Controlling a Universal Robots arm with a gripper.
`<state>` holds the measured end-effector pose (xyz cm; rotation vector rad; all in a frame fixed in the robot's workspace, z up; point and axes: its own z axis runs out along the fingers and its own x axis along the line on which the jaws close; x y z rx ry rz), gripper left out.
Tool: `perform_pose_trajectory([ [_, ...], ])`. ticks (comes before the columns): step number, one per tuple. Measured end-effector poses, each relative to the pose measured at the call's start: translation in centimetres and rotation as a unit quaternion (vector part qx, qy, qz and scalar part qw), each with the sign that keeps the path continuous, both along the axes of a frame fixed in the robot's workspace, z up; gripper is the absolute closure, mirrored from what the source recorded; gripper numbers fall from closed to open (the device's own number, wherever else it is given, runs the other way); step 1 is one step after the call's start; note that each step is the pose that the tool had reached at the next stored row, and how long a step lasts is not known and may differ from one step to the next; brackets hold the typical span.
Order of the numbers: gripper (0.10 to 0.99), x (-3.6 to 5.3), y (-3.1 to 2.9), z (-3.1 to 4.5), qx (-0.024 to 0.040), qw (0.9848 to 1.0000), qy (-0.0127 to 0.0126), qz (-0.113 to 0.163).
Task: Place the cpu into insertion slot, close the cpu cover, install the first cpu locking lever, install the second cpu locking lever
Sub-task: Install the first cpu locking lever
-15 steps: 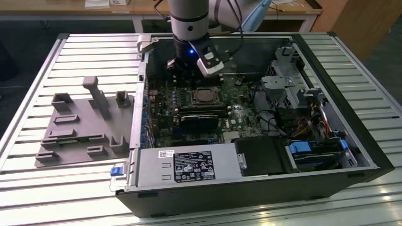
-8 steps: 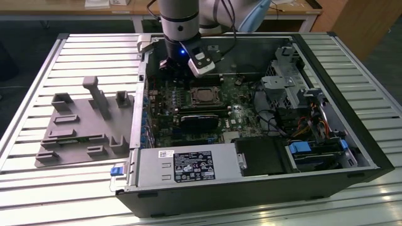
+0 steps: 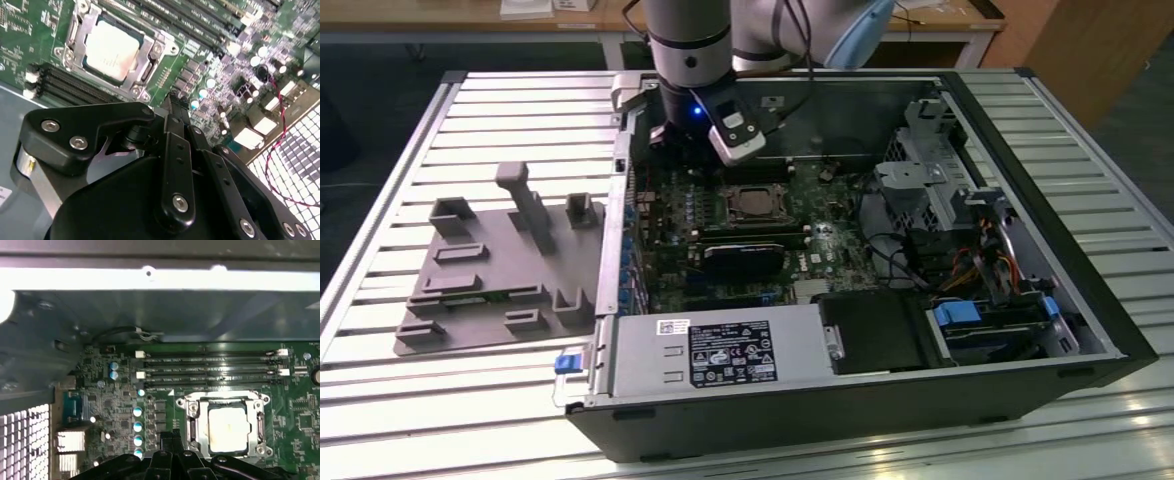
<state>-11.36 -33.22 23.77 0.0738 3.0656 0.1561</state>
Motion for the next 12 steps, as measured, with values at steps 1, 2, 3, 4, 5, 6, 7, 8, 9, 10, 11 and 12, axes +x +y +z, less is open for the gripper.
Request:
perform_pose_trajectory([
  [1,0.984,-0.08,0.0,0.0,0.0048,1.0,-0.0001,0.0],
  [2,0.984,-0.16,0.0,0.0,0.0102,0.9999,-0.0001,0.0],
  [3,0.984,-0.22,0.0,0.0,0.0154,0.9999,0.0,0.0],
  [4,0.984,-0.25,0.0,0.0,0.0208,0.9998,0.0,0.0],
  [5,0.984,-0.27,0.0,0.0,0.0269,0.9996,-0.0001,0.0],
  [6,0.984,-0.29,0.0,0.0,0.0326,0.9995,-0.0001,0.0],
  [7,0.984,-0.3,0.0,0.0,0.039,0.9992,0.0,0.0],
  [8,0.984,-0.31,0.0,0.0,0.0458,0.9989,0.0,0.0],
  [9,0.984,-0.32,0.0,0.0,0.0525,0.9986,0.0,0.0],
  [10,0.984,-0.32,0.0,0.0,0.0593,0.9982,-0.0001,0.0],
  [11,0.984,-0.33,0.0,0.0,0.0661,0.9978,0.0,0.0],
  [12,0.984,-0.33,0.0,0.0,0.0718,0.9974,0.0,0.0],
])
